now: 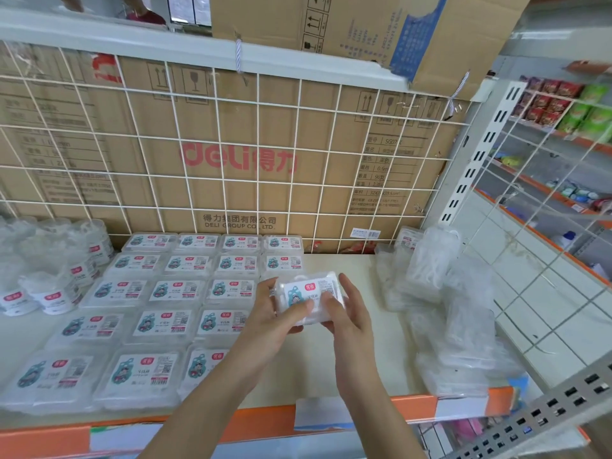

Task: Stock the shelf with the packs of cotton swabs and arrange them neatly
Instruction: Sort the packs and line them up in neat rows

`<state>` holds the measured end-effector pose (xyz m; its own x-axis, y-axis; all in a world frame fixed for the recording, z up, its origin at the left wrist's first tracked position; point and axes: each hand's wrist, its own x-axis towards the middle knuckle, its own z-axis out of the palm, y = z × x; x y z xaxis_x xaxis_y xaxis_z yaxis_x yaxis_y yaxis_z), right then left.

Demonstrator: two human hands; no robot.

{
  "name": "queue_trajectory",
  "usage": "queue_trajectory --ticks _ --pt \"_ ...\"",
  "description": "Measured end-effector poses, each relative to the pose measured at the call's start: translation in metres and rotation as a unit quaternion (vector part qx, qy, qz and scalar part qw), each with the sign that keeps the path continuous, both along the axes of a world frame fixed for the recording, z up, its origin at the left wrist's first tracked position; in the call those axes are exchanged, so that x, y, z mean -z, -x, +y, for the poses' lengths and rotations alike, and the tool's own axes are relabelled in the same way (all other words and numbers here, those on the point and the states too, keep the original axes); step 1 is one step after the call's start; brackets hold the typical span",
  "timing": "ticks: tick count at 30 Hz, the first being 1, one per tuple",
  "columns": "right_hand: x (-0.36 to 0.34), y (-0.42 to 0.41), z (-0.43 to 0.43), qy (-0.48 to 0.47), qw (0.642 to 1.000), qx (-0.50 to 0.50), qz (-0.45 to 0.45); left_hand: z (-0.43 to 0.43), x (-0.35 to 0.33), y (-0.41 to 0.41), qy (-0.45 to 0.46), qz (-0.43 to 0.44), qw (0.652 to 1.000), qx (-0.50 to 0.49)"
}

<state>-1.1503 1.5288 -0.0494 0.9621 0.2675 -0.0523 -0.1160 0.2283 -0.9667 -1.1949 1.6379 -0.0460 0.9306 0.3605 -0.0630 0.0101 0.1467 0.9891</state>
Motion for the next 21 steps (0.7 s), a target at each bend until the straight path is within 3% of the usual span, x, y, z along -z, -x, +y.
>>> queue_trajectory --ticks 4,8,10,13,15,17,21 --pt "-0.005 -0.002 -0.01 0.006 0.996 -0.085 0.021 0.012 -0.005 0.004 -0.091 0.003 0.996 -0.012" --pt "0.002 -0.006 -0.018 0.031 0.997 -0.056 0.032 0.033 0.002 0.011 -0.279 -0.01 0.96 0.006" --pt "0.007 -0.01 -0.024 0.081 0.995 -0.047 0.039 0.049 0.008 0.015 -0.4 0.004 0.916 -0.013" --pt "0.018 -0.011 -0.027 0.165 0.983 -0.067 0.043 0.071 0.011 0.02 -0.609 0.102 0.787 0.011" --pt "0.027 -0.01 -0.02 0.199 0.975 -0.086 0.041 0.079 0.014 0.02 -0.651 0.148 0.742 0.056" --pt "0.037 -0.011 -0.009 0.23 0.969 -0.089 0.03 0.083 0.017 0.02 -0.664 0.152 0.725 0.098" --pt "0.047 -0.014 0.011 0.297 0.953 -0.048 -0.022 0.086 0.028 0.018 -0.655 0.144 0.729 0.137"
